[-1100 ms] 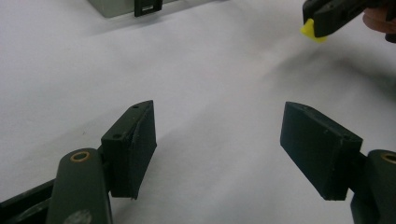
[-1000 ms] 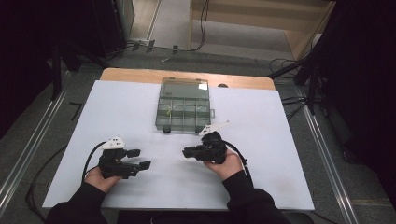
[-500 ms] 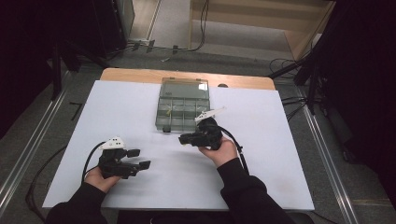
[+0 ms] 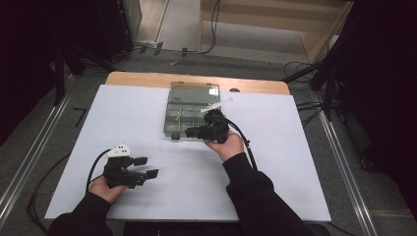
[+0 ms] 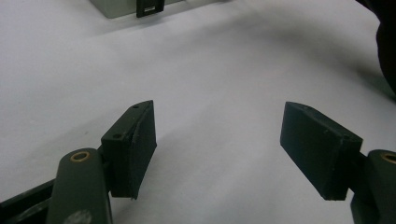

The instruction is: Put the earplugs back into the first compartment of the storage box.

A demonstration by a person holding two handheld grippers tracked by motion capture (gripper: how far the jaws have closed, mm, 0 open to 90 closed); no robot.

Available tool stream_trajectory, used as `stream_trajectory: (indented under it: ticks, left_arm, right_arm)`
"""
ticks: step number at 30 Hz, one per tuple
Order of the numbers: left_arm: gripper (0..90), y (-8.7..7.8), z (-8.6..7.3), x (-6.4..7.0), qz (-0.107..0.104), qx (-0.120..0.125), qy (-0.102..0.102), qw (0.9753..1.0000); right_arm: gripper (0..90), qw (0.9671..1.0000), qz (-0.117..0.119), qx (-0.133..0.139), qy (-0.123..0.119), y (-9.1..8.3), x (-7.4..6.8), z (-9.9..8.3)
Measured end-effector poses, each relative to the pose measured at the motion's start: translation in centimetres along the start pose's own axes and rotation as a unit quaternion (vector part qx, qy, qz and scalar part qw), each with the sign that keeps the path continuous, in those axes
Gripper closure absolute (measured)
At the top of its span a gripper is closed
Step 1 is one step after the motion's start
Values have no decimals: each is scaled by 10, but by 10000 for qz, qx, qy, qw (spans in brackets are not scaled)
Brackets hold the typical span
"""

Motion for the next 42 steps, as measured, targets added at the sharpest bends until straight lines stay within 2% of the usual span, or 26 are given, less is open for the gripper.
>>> stream_trajectory:
  ticks: [6, 11, 19, 23, 28, 34, 39, 42]
  left_arm:
    - [267, 0, 0, 0, -1, 14, 5, 10000]
    - [267, 0, 0, 0, -11, 6, 8, 10000]
    - [267, 0, 0, 0, -13, 10, 12, 10000]
    - [267, 0, 0, 1, -10, 19, 11, 10000]
    - [267, 0, 0, 0, 4, 11, 26, 10000]
    - [267, -1, 1, 0, -5, 31, 29, 10000]
    - [267, 0, 2, -1, 2, 16, 53, 10000]
    - [267, 0, 3, -1, -6, 18, 46, 10000]
  right_arm:
    - [781, 9999, -120, 28, -27, 5, 5, 16]
    - [781, 9999, -134, 59, 77, 11, 11, 29]
    - [778, 9996, -246, 96, 109, 24, 20, 48]
    - [775, 9992, -365, 144, 102, 33, 27, 59]
    - [776, 9983, -505, 155, 235, 46, 38, 70]
    - [771, 9972, -593, 173, 432, 61, 51, 75]
    - [769, 9960, -726, 215, 476, 70, 61, 77]
    - [747, 9960, -702, 249, 487, 75, 64, 77]
Point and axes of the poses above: each handheld gripper's, and its own axes: y roughly forward along the jaws, z roughly out of its top, x roughly to its right, the point moved 7 cm from there along y, roughly forward along the jaws, and after that the axes turned 3 degrees about z, right-handed, at the moved point
